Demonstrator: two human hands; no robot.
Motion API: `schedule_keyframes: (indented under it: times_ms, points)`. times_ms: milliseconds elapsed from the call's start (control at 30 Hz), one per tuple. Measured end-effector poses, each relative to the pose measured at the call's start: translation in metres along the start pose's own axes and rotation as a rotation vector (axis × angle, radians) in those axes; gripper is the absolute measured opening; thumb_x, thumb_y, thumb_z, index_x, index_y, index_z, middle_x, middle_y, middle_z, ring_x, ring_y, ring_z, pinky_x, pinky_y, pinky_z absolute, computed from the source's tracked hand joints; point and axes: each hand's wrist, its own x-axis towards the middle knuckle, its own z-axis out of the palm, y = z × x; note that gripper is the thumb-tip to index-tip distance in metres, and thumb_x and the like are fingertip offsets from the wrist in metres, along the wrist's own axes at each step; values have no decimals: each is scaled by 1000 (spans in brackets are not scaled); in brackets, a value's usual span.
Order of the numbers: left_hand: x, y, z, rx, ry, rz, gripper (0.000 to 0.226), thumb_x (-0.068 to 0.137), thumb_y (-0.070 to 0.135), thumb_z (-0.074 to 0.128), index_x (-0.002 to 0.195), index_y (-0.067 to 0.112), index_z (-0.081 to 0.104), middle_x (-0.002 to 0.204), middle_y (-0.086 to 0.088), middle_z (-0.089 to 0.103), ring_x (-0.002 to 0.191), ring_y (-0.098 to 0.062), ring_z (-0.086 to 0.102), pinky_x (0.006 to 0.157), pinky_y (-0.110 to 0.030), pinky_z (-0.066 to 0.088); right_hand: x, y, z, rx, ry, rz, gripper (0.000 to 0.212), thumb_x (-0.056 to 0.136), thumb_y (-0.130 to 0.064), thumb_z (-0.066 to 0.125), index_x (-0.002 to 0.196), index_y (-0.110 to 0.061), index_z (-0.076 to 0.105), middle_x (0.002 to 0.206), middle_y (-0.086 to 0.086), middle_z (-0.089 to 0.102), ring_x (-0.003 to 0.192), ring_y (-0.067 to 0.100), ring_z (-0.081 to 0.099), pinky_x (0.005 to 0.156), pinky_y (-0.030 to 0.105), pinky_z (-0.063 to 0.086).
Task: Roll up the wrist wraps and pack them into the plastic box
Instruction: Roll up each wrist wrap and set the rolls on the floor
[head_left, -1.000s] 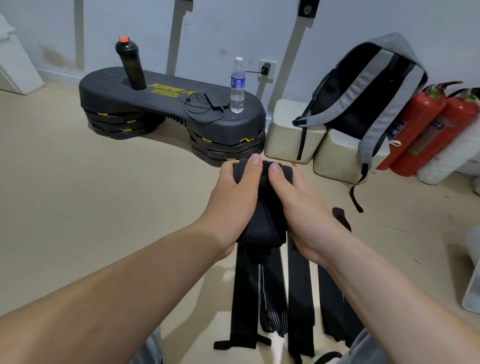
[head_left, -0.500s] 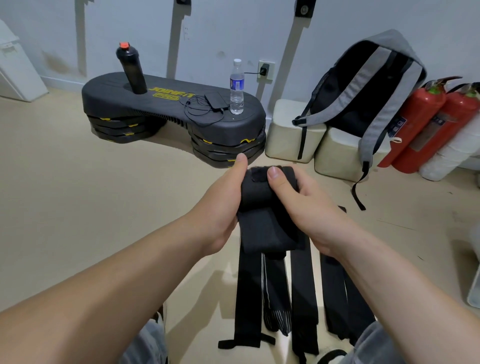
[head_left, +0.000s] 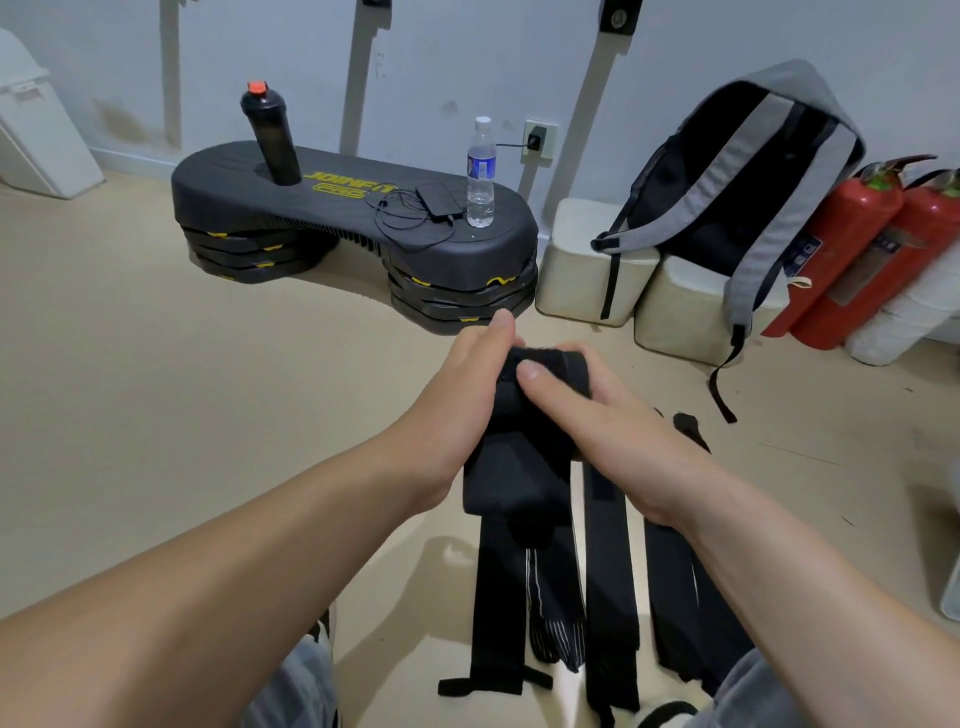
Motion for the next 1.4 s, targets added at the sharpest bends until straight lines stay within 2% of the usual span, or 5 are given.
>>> schedule_keyframes:
  times_ms: [567, 800, 933, 1133, 1400]
  points:
    - [-5, 11, -10, 80, -171, -164, 53, 102, 69, 47, 129, 29, 68, 120, 2, 79, 113, -22, 76, 95, -45, 62, 6, 1, -2, 110, 5, -76, 47, 85, 15, 74, 110, -24, 67, 91, -1, 76, 89, 17, 74, 80, 38, 65]
    - [1, 7, -15, -97, -92, -112, 36, 101, 38, 69, 133, 22, 61, 132, -8, 73, 109, -23, 76, 76, -34, 64, 10, -5, -6, 95, -19, 188, 42, 96, -61, 64, 129, -34, 68, 126, 1, 75, 111, 26, 75, 95, 51, 60]
    - [2, 6, -16, -131, -157, -59, 36, 102, 27, 69, 136, 24, 57, 125, -10, 72, 100, -21, 75, 75, -35, 63, 8, -10, -8, 75, -113, 270, 61, 92, -78, 49, 124, -33, 75, 117, 4, 80, 106, 24, 77, 77, 39, 62]
    - [1, 8, -14, -141, -144, -93, 34, 102, 30, 69, 135, 28, 61, 121, -6, 75, 101, -21, 79, 84, -44, 66, 9, -8, -10, 94, -26, 228, 51, 98, -57, 63, 127, -15, 70, 103, 7, 80, 82, 23, 76, 57, 33, 59]
    - [2, 9, -16, -35, -257, -217, 61, 102, 72, 42, 131, 28, 73, 124, -1, 79, 114, -25, 76, 103, -49, 59, 8, -1, -12, 99, -15, 33, 31, 98, -18, 72, 128, -19, 65, 112, 9, 76, 92, 27, 79, 70, 40, 63]
